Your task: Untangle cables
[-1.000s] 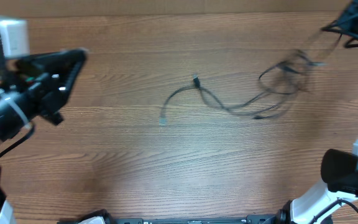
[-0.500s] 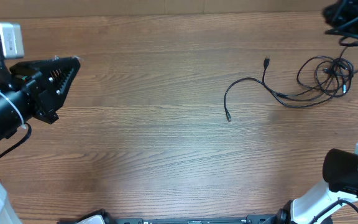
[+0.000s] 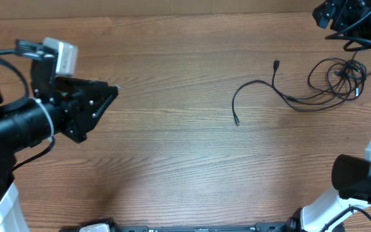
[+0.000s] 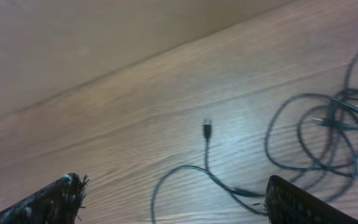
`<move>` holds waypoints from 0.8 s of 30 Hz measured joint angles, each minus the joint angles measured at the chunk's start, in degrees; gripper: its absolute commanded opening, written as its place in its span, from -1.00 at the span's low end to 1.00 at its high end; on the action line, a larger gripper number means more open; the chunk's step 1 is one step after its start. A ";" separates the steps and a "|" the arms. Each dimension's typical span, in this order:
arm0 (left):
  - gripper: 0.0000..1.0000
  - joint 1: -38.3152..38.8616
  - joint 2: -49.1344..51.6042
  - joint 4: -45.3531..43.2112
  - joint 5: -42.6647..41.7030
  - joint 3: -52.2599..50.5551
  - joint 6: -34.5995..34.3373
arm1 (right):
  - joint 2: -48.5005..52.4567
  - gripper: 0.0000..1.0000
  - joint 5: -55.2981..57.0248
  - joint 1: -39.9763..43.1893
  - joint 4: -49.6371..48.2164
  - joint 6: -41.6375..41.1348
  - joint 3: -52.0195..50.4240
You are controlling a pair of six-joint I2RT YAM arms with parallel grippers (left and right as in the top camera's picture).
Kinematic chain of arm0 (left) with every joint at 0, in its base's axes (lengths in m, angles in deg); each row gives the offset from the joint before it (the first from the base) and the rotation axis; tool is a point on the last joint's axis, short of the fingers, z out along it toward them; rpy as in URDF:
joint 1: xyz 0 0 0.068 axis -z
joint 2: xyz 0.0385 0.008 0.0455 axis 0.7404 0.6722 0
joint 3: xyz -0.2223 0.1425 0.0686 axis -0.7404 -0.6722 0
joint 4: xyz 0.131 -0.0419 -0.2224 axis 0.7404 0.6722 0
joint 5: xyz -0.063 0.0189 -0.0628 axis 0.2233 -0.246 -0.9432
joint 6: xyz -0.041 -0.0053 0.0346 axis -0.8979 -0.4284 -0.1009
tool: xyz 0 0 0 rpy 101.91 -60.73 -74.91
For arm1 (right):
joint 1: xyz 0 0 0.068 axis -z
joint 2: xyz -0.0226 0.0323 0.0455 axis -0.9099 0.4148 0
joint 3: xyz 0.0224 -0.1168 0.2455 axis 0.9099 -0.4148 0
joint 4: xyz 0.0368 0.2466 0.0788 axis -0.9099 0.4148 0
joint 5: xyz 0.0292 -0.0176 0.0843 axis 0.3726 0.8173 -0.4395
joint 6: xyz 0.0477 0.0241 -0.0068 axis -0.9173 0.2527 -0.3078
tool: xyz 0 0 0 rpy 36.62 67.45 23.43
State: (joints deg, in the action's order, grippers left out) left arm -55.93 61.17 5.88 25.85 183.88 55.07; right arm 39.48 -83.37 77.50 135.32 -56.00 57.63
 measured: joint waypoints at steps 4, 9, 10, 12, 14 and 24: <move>-0.55 3.61 1.03 -1.05 3.41 -1.44 0.20 | 0.46 0.84 2.29 0.37 -0.11 -0.02 -3.15; -0.64 7.02 2.25 -4.72 5.38 -5.73 0.28 | 3.37 0.83 3.58 0.37 -1.36 -0.02 -6.80; -0.64 7.85 2.36 -5.70 5.60 -7.10 0.28 | 4.22 0.84 3.78 0.39 -1.90 -0.04 -7.72; -0.64 9.57 2.73 -7.02 6.01 -9.57 0.26 | 5.81 0.86 4.04 0.39 -3.04 -0.04 -9.38; -0.64 11.39 2.78 -9.11 6.86 -12.02 0.09 | 7.04 0.88 4.28 0.42 -3.93 -0.04 -10.84; -0.56 24.06 2.95 -17.66 17.92 -20.26 -4.68 | 11.67 0.92 6.82 3.34 -6.82 -0.07 -14.60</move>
State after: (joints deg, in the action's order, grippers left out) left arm -31.87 64.12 -11.78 43.77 163.62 50.39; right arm 51.15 -76.55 80.85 128.50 -56.06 43.03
